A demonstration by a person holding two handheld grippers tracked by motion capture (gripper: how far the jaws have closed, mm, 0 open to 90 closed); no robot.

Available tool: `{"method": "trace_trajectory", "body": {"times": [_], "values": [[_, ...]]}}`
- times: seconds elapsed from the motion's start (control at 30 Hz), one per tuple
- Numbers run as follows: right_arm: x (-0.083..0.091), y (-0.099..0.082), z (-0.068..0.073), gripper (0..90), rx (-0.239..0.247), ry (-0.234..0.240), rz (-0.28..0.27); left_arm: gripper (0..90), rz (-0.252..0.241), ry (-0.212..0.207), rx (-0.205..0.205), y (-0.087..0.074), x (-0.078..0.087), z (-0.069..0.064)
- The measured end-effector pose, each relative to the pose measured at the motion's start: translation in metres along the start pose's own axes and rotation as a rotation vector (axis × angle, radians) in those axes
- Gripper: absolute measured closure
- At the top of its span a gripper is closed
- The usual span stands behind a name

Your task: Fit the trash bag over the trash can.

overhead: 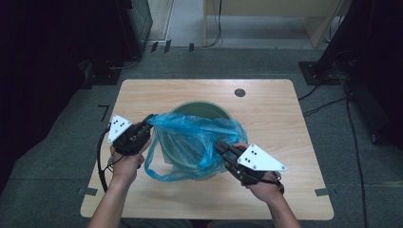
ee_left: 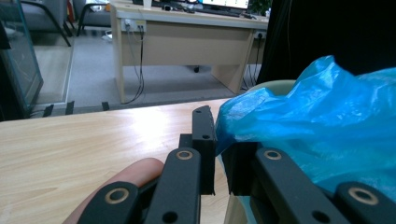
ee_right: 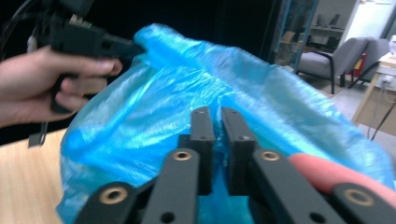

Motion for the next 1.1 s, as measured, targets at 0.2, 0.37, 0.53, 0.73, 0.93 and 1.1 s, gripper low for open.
{"method": "trace_trajectory", "body": {"times": [0.2, 0.37, 0.53, 0.73, 0.93, 1.1], "values": [[0.004, 0.013, -0.020, 90.0, -0.044, -0.106, -0.066, 82.5, 0.032, 0.013, 0.000, -0.008, -0.007, 0.001], [-0.002, 0.016, -0.039, 90.0, -0.050, -0.209, -0.077, 82.9, 0.044, 0.018, -0.012, -0.007, -0.014, -0.003], [-0.020, 0.010, -0.062, 90.0, -0.075, -0.320, -0.049, 82.5, 0.076, 0.034, -0.013, -0.012, -0.025, -0.004], [-0.039, -0.004, -0.080, 90.0, -0.107, -0.402, -0.012, 83.7, 0.107, 0.042, 0.020, -0.016, -0.033, 0.000], [-0.049, -0.016, -0.088, 90.0, -0.174, -0.434, 0.017, 87.6, 0.152, 0.051, 0.040, -0.026, -0.044, 0.006], [-0.055, -0.024, -0.098, 90.0, -0.247, -0.486, 0.074, 87.7, 0.184, 0.040, 0.075, -0.034, -0.053, 0.008]]}}
Point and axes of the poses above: each handheld gripper's, and its own axes: x roughly backward along the jaws, y roughly out of its top, z roughly to its left, the point moved 4 cm from there along -x, roughly forward along the jaws, and after that the axes turned 4 degrees about -z, right-handed, at the moved point
